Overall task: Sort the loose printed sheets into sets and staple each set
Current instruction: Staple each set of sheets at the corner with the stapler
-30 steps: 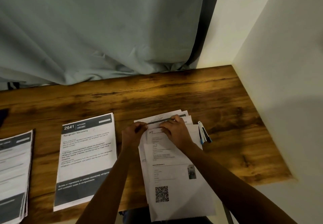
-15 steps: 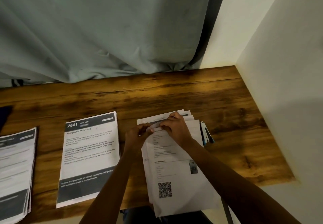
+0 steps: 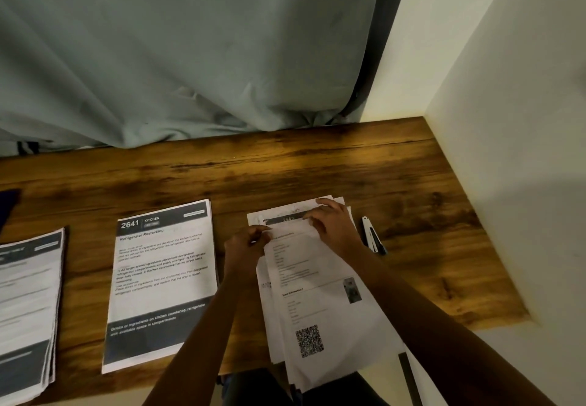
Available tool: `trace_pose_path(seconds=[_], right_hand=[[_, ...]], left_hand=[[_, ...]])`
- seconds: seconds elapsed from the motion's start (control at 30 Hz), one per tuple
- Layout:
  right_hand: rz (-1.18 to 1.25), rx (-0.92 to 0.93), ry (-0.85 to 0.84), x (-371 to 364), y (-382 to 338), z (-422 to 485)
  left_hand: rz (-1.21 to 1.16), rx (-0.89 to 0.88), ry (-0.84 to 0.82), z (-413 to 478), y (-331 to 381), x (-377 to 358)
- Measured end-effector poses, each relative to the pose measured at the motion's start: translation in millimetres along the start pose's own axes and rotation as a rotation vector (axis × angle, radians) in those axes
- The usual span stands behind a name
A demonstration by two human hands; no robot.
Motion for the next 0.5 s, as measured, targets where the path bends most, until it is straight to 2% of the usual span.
trace_pose_path(seconds=[0.1, 0.3, 0.5], right_hand=[[-0.028, 0.01, 0.022, -1, 4, -11], [-0.134, -0.011, 0.166, -18, 6, -39], [-0.065, 0.068, 0.225, -32, -23, -45]], left_hand=[[0.015, -0.011, -0.046, -5, -3, -4], [0.035, -0.02, -0.094, -13, -9, -11], [0.12, -0.146, -0.109, -12, -3, -16]])
Point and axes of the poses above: each hand's wrist, its own z-axis towards the middle knuckle, its own x-axis out of the back of the hand, y = z × x, the point moved 2 cm from there along z, towards the middle knuckle, and after that the axes turned 9 degrees about -y, right-handed, at the moved point
